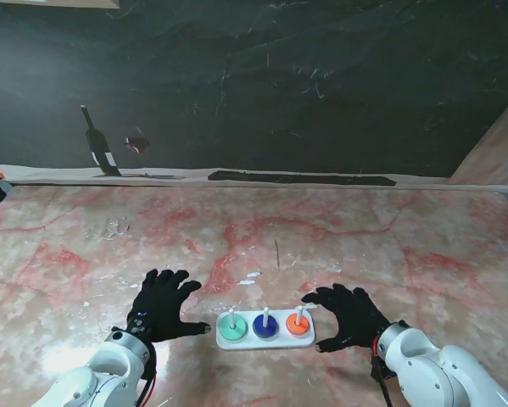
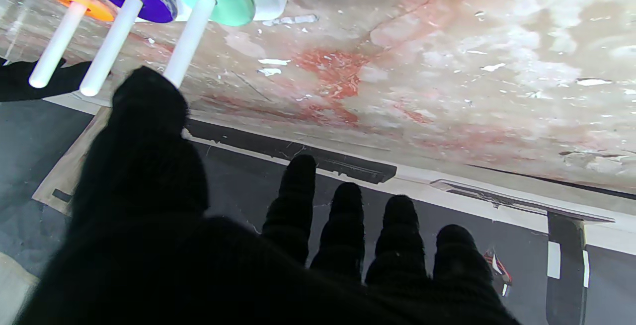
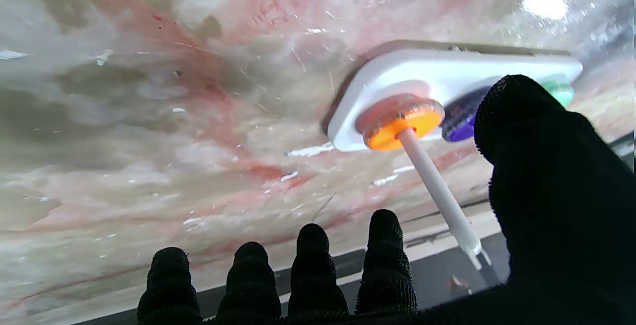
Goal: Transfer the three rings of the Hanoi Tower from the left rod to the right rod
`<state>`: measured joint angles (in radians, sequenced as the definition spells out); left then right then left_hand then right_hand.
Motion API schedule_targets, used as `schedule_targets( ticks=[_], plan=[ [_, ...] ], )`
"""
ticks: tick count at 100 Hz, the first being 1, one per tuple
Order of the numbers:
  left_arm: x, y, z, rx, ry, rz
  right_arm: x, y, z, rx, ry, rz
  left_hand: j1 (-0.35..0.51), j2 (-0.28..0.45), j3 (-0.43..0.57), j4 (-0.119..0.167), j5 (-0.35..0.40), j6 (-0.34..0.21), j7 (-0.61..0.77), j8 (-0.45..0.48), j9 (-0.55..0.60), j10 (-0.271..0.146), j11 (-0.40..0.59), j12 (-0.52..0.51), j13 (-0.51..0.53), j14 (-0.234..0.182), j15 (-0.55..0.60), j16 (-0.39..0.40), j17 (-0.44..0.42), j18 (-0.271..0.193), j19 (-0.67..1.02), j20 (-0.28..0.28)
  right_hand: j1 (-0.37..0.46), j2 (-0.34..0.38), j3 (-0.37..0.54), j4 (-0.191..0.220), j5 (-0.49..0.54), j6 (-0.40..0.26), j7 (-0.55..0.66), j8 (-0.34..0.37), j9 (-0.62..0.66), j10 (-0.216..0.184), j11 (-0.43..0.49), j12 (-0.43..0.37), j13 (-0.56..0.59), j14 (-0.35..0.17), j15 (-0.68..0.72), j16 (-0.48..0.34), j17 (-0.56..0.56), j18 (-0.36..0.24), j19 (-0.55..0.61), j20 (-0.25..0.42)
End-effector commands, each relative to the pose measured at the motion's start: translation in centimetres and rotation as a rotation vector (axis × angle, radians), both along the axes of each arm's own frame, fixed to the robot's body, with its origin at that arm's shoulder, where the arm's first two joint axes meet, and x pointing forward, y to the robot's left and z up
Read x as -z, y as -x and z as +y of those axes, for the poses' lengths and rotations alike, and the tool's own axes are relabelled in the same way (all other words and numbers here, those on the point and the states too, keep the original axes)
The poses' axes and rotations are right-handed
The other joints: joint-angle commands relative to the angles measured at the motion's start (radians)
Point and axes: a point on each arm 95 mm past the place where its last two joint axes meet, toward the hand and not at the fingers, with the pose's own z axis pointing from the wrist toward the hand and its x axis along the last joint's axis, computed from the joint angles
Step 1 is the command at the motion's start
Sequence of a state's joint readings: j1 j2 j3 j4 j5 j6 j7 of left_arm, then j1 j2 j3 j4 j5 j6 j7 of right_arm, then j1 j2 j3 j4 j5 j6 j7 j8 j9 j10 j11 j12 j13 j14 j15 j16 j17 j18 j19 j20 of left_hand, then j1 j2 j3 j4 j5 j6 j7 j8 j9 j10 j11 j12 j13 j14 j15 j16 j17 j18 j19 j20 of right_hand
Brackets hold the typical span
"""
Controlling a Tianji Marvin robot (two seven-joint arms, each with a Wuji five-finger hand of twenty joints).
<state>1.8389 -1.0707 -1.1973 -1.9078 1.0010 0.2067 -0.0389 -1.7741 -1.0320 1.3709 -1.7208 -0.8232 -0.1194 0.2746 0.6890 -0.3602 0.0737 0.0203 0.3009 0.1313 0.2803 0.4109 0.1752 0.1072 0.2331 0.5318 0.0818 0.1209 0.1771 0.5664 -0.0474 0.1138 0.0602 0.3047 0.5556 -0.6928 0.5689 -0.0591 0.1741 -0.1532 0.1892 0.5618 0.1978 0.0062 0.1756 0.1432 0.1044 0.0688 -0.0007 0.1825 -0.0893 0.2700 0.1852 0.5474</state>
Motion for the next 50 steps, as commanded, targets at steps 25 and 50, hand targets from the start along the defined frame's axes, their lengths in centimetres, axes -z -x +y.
schedule_targets(
  ticks=[25,50],
  plan=[
    [0.3,0.1,0.0,0.001,0.006,0.015,2.0,-1.9,1.6,-0.068,0.032,0.010,0.011,0.010,-0.026,0.031,-0.003,-0.011,0.006,0.015,-0.008,-0.004,0.006,-0.013,-0.027,-0.003,0.008,-0.006,-0.009,0.001,-0.009,0.015,-0.053,-0.030,0.026,-0.008,-0.035,0.029,0.019,0.053,-0.041,0.001,-0.059,0.033,-0.033,-0.026,-0.009,0.004,-0.001,-0.009,-0.021,-0.019],
    [0.2,0.2,0.1,-0.005,0.011,0.015,2.9,-2.5,2.3,-0.082,0.033,-0.003,0.016,0.011,-0.024,0.033,-0.001,-0.012,0.010,0.016,-0.007,-0.003,0.010,-0.012,-0.024,-0.003,0.014,-0.005,-0.009,0.000,-0.008,0.017,-0.027,-0.006,0.010,-0.010,0.004,-0.026,0.102,0.169,-0.038,0.001,-0.056,0.070,-0.025,-0.027,-0.009,0.007,-0.002,-0.006,-0.017,-0.015]
  ],
)
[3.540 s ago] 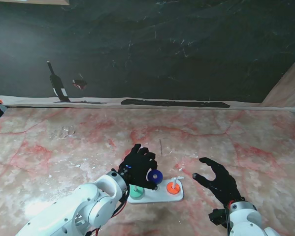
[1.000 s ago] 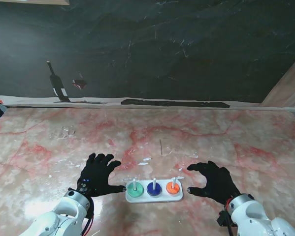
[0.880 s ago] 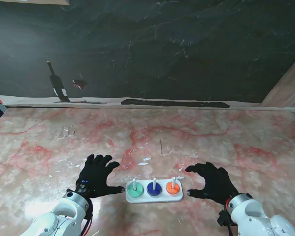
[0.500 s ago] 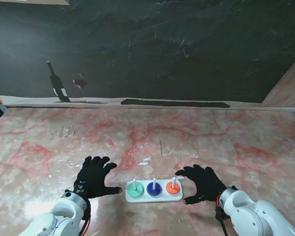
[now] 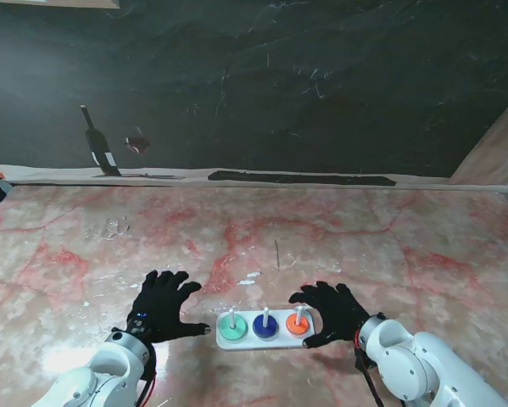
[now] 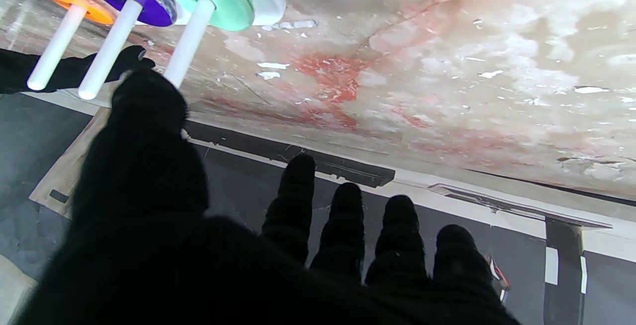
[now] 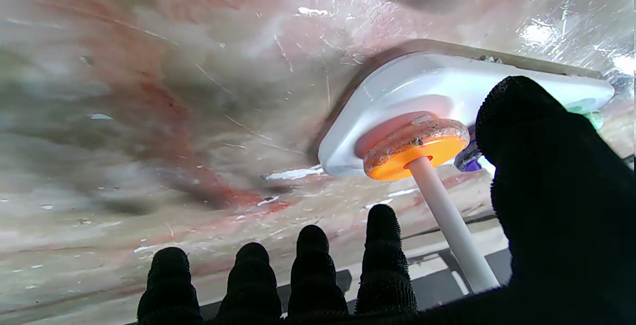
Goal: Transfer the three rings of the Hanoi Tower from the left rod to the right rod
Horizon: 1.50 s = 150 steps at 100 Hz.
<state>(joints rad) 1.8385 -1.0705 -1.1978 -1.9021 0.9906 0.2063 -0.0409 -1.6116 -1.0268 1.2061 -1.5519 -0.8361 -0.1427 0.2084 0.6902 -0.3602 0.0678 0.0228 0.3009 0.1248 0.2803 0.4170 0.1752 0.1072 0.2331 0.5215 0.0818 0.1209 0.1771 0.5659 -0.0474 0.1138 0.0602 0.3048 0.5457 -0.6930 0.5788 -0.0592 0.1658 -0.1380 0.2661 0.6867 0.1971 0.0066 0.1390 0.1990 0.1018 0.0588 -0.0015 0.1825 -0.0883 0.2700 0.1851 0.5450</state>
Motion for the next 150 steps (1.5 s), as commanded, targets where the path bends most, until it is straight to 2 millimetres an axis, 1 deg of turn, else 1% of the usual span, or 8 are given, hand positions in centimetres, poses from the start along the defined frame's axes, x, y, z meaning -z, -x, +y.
schedule_targets(
  ticks=[1,12,33,50,62,89,128,150],
  plan=[
    [0.0,0.2,0.0,-0.003,0.005,0.005,0.5,0.2,0.3,-0.013,0.005,0.003,0.014,0.011,-0.019,0.031,-0.001,-0.006,0.010,0.010,-0.007,-0.003,0.010,-0.002,-0.024,-0.003,0.015,-0.005,-0.009,0.000,-0.008,0.017,-0.013,-0.006,-0.004,-0.010,0.014,-0.044,0.029,0.053,-0.038,0.000,-0.018,0.016,-0.022,-0.017,-0.008,0.007,-0.004,-0.006,-0.016,-0.011],
    [0.0,0.2,0.1,-0.004,0.006,0.004,0.9,0.1,0.4,-0.018,0.016,0.001,0.015,0.011,-0.019,0.031,0.000,-0.006,0.011,0.010,-0.006,-0.003,0.013,-0.001,-0.023,-0.003,0.017,-0.005,-0.009,0.000,-0.007,0.019,0.013,0.007,-0.020,-0.008,0.039,-0.061,0.061,0.108,-0.035,-0.001,-0.014,0.017,-0.020,-0.016,-0.007,0.009,-0.005,-0.004,-0.014,-0.010],
    [-0.1,0.2,0.1,-0.003,0.010,0.001,1.5,0.0,0.5,-0.023,0.023,0.005,0.017,0.013,-0.018,0.032,0.002,-0.005,0.011,0.011,-0.005,-0.003,0.017,-0.001,-0.022,-0.002,0.022,-0.005,-0.009,0.000,-0.004,0.023,0.029,0.027,-0.030,-0.007,0.075,-0.079,0.083,0.144,-0.031,0.000,-0.006,0.019,-0.015,-0.017,-0.006,0.010,-0.005,-0.004,-0.011,-0.007],
    [-0.1,0.3,0.2,-0.005,0.009,0.000,1.7,-0.1,0.6,-0.017,0.015,0.006,0.019,0.010,-0.018,0.033,0.004,-0.004,0.012,0.011,-0.004,-0.003,0.020,-0.001,-0.022,-0.002,0.024,-0.006,-0.010,0.001,-0.002,0.026,0.065,0.077,-0.061,-0.004,0.099,-0.077,0.102,0.199,-0.029,0.004,0.015,0.021,-0.008,-0.018,-0.006,0.011,-0.009,-0.002,-0.001,0.002],
    [-0.1,0.4,0.2,-0.008,0.009,-0.003,1.8,-0.2,0.7,-0.015,0.015,0.007,0.018,0.009,-0.018,0.033,0.005,-0.003,0.011,0.010,-0.004,-0.002,0.021,-0.001,-0.022,0.000,0.026,-0.007,-0.010,0.001,-0.002,0.027,0.107,0.135,-0.121,0.001,0.112,-0.072,0.127,0.261,-0.031,0.011,0.024,0.015,-0.007,-0.022,-0.006,0.011,-0.010,-0.003,0.002,0.005],
    [-0.2,0.4,0.2,-0.008,0.009,-0.005,1.9,-0.5,0.8,-0.018,0.021,0.005,0.018,0.012,-0.018,0.033,0.007,-0.003,0.011,0.010,-0.004,-0.004,0.022,-0.002,-0.022,-0.002,0.026,-0.009,-0.010,0.001,-0.003,0.029,0.178,0.197,-0.187,0.009,0.174,-0.089,0.200,0.360,-0.027,0.013,0.056,0.017,0.003,-0.024,-0.005,0.011,-0.011,-0.003,0.006,0.006],
    [-0.2,0.4,0.2,-0.011,0.006,-0.004,1.8,-0.4,0.7,-0.004,0.037,-0.010,0.019,0.015,-0.018,0.033,0.007,-0.002,0.011,0.010,-0.004,-0.002,0.024,-0.003,-0.022,-0.002,0.027,-0.009,-0.010,0.000,-0.004,0.030,0.187,0.198,-0.209,0.016,0.154,-0.078,0.198,0.377,-0.020,0.013,0.067,0.011,0.016,-0.024,-0.003,0.013,-0.012,0.000,0.009,0.009],
    [-0.2,0.4,0.2,-0.011,0.003,-0.005,2.0,-0.5,0.6,-0.010,0.050,-0.022,0.018,0.018,-0.020,0.032,0.010,-0.003,0.012,0.011,-0.004,-0.002,0.025,-0.003,-0.022,-0.001,0.027,-0.009,-0.010,0.000,-0.004,0.031,0.200,0.226,-0.205,0.018,0.198,-0.080,0.216,0.388,-0.016,0.008,0.101,0.018,0.028,-0.025,-0.001,0.017,-0.014,0.001,0.015,0.014]
  ],
)
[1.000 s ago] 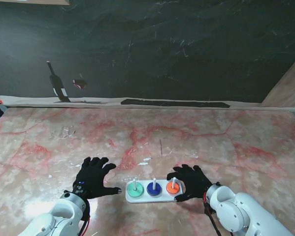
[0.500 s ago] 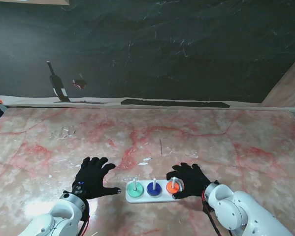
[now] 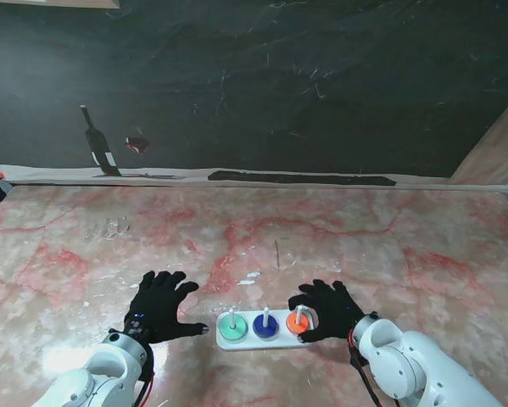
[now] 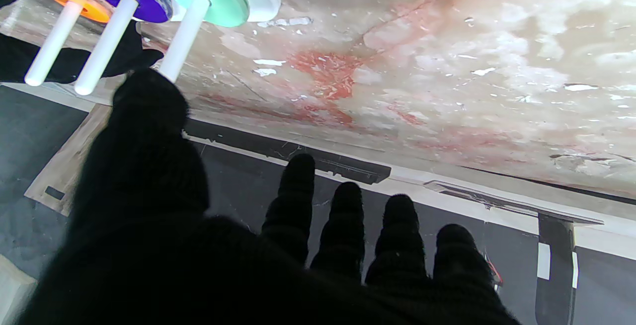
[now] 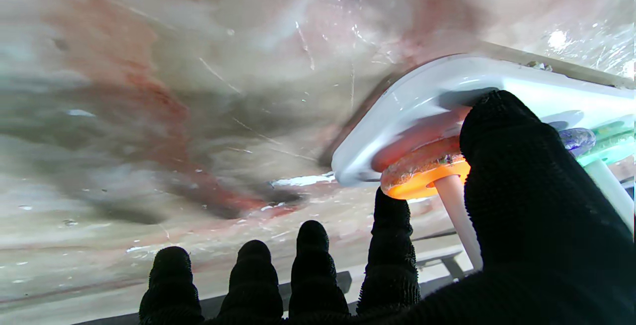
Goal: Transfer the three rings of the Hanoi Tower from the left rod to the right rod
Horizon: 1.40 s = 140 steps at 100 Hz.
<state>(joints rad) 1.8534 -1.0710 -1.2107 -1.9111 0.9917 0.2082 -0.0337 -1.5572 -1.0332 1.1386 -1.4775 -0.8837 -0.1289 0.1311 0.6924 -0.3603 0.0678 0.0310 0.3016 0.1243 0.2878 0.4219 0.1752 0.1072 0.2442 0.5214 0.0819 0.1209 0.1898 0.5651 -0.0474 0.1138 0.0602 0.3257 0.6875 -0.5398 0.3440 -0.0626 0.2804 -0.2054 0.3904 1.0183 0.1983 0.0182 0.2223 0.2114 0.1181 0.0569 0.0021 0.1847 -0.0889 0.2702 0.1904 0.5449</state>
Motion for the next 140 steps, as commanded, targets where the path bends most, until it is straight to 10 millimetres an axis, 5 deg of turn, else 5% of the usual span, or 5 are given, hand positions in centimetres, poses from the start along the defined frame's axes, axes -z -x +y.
schedule_targets(
  ticks=[1,43,140],
  plan=[
    [0.0,0.1,-0.1,0.000,0.001,0.001,0.8,0.4,0.0,-0.006,0.009,0.022,0.016,0.018,-0.020,0.024,0.010,-0.003,0.005,0.006,-0.004,-0.002,0.013,-0.003,-0.022,-0.001,0.015,-0.009,-0.010,0.000,-0.004,0.010,0.060,0.075,0.030,0.022,0.085,-0.013,0.093,0.057,-0.017,-0.003,0.019,0.006,0.012,-0.024,-0.005,0.014,-0.013,0.001,0.010,0.015],
    [-0.1,0.2,0.0,-0.001,-0.006,-0.005,0.9,0.4,0.1,-0.024,0.018,0.025,0.014,0.017,-0.022,0.025,0.011,-0.004,0.004,0.006,-0.004,-0.002,0.012,-0.004,-0.022,-0.001,0.015,-0.009,-0.010,0.001,-0.004,0.012,0.196,0.198,-0.112,0.027,0.115,-0.049,0.215,0.034,-0.019,-0.029,0.031,-0.024,0.007,-0.038,-0.006,0.018,-0.009,-0.001,-0.005,-0.003],
    [-0.1,0.2,0.1,-0.002,-0.012,-0.006,-0.6,0.4,0.1,-0.045,0.026,-0.013,0.014,0.017,-0.023,0.025,0.013,-0.001,0.001,0.005,-0.004,-0.002,0.013,-0.004,-0.022,-0.002,0.015,-0.010,-0.010,0.001,-0.004,0.013,0.201,0.173,-0.087,0.030,0.125,-0.051,0.298,-0.001,-0.017,-0.043,0.019,-0.036,0.006,-0.045,-0.006,0.019,-0.006,0.003,-0.020,-0.016]
  ],
)
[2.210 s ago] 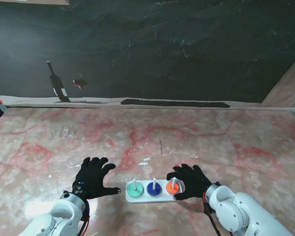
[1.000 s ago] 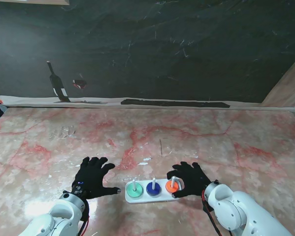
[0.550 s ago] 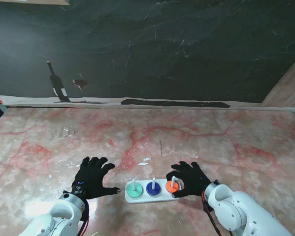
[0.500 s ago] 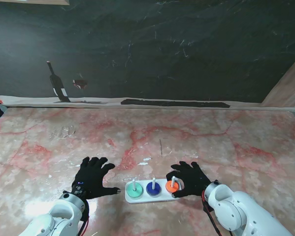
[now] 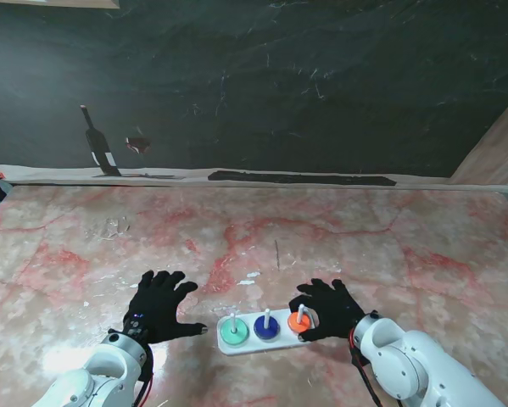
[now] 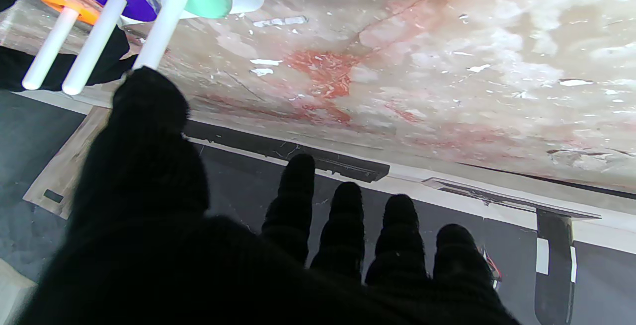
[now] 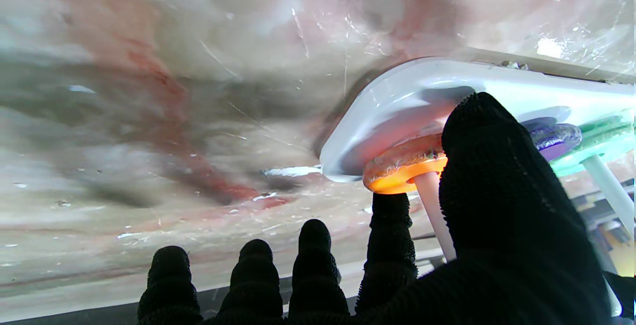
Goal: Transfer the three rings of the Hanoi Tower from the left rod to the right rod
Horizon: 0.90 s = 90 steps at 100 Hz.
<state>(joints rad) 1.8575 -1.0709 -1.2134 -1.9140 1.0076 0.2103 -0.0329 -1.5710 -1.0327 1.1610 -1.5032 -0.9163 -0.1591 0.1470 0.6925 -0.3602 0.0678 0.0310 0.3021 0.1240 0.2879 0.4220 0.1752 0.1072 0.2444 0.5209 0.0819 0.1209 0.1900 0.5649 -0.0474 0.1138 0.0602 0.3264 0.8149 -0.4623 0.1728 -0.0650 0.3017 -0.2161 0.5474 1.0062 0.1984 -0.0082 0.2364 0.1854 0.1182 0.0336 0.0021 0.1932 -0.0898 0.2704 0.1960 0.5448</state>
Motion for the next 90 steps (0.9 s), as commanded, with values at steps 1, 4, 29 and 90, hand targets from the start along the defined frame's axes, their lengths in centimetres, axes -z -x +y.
schedule_targets(
  ticks=[1,4,29,90],
  plan=[
    [0.0,0.2,0.0,-0.001,0.002,0.001,0.0,0.2,0.1,-0.012,0.009,0.002,0.014,0.017,-0.023,0.025,0.012,-0.002,0.001,0.005,-0.004,-0.003,0.012,-0.003,-0.023,-0.002,0.015,-0.009,-0.010,0.001,-0.004,0.012,0.072,0.095,0.084,0.033,0.104,-0.040,0.141,0.011,-0.017,-0.017,0.005,-0.010,0.007,-0.021,-0.006,0.011,-0.005,0.003,-0.026,-0.016],
    [0.0,0.2,0.0,-0.001,0.002,0.002,-0.1,0.2,0.1,-0.014,0.010,0.001,0.015,0.015,-0.023,0.025,0.013,-0.002,0.001,0.005,-0.004,-0.003,0.013,-0.003,-0.022,-0.002,0.015,-0.009,-0.010,0.001,-0.004,0.012,0.072,0.094,0.085,0.033,0.105,-0.038,0.142,0.011,-0.017,-0.017,0.006,-0.010,0.007,-0.021,-0.006,0.011,-0.005,0.003,-0.026,-0.016],
    [0.0,0.1,0.0,-0.002,0.001,0.004,-0.8,-0.1,0.3,-0.024,0.018,-0.009,0.015,0.016,-0.023,0.025,0.013,-0.001,0.001,0.005,-0.004,-0.003,0.013,-0.003,-0.022,-0.001,0.015,-0.010,-0.010,0.001,-0.004,0.012,0.062,0.085,0.088,0.033,0.110,-0.028,0.134,0.009,-0.018,-0.016,0.003,-0.012,0.006,-0.021,-0.006,0.011,-0.004,0.005,-0.027,-0.017],
    [0.0,0.1,0.2,-0.005,0.003,0.008,-2.8,0.2,0.5,-0.023,-0.008,-0.047,0.018,0.012,-0.021,0.026,0.013,0.001,0.002,0.005,-0.003,-0.004,0.014,-0.003,-0.022,-0.001,0.015,-0.010,-0.010,0.001,-0.005,0.012,0.042,0.052,0.123,0.039,0.128,-0.009,0.113,0.033,-0.019,-0.013,-0.002,-0.017,0.006,-0.019,-0.007,0.010,-0.006,0.015,-0.025,-0.013]
  ],
)
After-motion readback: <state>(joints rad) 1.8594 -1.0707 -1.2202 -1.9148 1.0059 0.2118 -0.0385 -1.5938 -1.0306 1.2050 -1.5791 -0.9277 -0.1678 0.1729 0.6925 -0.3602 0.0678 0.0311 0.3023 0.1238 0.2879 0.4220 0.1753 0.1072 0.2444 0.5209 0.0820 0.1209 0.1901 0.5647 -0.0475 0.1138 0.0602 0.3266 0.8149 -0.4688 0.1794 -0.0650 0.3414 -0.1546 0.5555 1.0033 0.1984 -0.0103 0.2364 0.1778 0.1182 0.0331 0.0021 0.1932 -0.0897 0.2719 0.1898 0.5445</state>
